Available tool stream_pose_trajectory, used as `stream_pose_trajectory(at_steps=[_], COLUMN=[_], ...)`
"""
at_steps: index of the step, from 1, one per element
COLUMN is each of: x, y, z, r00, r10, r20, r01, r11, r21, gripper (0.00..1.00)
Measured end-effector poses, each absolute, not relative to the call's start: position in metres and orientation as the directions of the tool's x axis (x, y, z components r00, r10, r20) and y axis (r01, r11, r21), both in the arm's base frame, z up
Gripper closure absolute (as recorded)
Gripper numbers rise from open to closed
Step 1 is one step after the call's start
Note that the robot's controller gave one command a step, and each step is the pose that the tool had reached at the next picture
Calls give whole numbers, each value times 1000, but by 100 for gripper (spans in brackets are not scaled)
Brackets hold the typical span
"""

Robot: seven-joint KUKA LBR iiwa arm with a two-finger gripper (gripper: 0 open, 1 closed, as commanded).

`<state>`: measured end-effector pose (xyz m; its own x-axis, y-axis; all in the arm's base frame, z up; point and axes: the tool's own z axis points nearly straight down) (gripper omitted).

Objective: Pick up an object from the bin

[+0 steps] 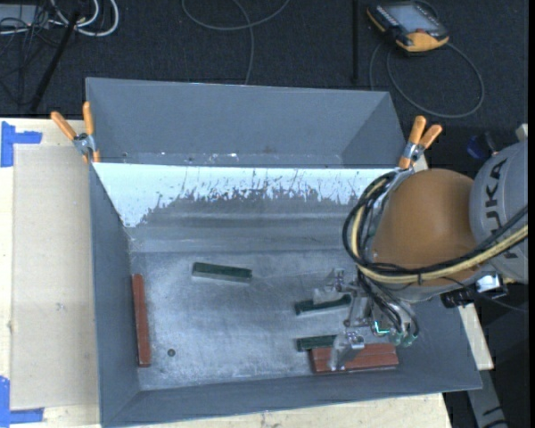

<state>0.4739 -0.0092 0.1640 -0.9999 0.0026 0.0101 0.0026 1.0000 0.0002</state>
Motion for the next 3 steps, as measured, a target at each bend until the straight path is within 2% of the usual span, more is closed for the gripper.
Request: stream_pose_trajectory(at_steps=[1, 2, 3], x=[476, 491, 499], y=[-9, -26, -40], z=[168, 103, 82], r00=[-1000, -1000, -988], r10=[2, 24, -145], r20=[2, -4, -53], r01=[2, 24, -145], r11=[1000, 1000, 989], r21=[0, 0, -4], gripper=[0, 0, 100])
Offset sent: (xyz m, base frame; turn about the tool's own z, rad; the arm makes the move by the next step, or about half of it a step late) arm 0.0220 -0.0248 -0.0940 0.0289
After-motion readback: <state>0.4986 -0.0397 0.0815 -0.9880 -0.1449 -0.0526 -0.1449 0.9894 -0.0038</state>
